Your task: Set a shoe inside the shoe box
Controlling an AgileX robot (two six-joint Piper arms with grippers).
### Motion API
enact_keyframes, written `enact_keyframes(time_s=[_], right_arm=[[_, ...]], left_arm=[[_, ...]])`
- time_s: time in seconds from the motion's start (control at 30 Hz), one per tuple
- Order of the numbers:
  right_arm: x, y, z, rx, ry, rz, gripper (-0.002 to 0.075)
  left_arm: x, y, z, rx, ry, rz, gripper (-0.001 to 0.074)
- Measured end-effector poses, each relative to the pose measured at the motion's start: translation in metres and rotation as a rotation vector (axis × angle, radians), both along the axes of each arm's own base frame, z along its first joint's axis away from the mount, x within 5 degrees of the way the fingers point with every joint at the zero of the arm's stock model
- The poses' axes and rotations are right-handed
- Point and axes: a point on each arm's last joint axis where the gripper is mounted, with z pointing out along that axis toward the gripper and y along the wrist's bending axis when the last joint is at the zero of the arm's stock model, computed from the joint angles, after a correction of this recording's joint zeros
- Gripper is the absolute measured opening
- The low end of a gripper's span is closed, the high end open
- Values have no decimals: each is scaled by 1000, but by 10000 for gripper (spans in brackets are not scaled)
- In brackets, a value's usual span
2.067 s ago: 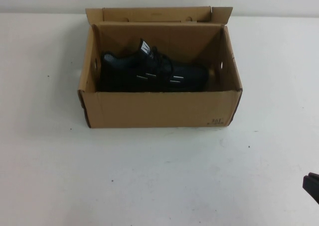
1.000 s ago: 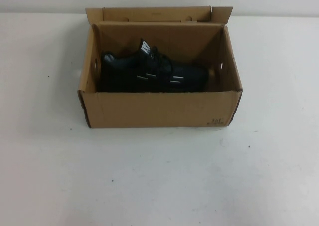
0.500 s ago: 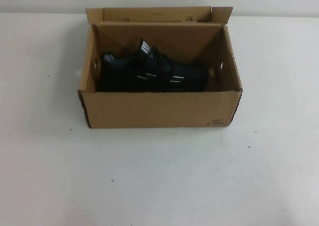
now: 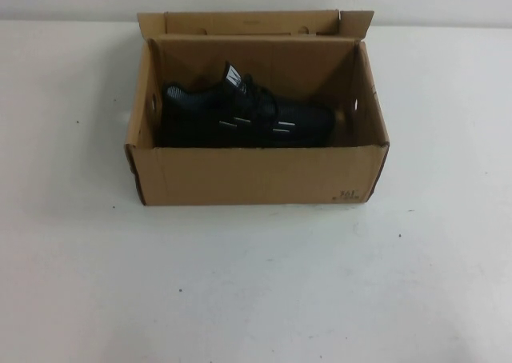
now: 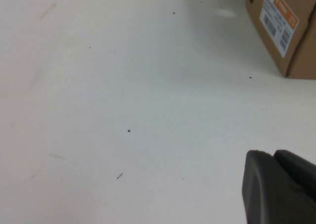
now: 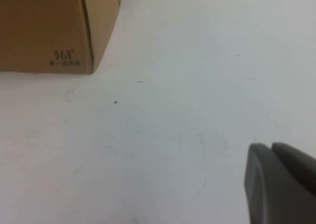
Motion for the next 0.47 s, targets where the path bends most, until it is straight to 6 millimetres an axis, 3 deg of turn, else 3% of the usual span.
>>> enact_keyframes(time_s=[0.47], right_arm=[[0,0,0,7,1,0,-17]], left_arm=[[0,0,0,0,0,0,-1]])
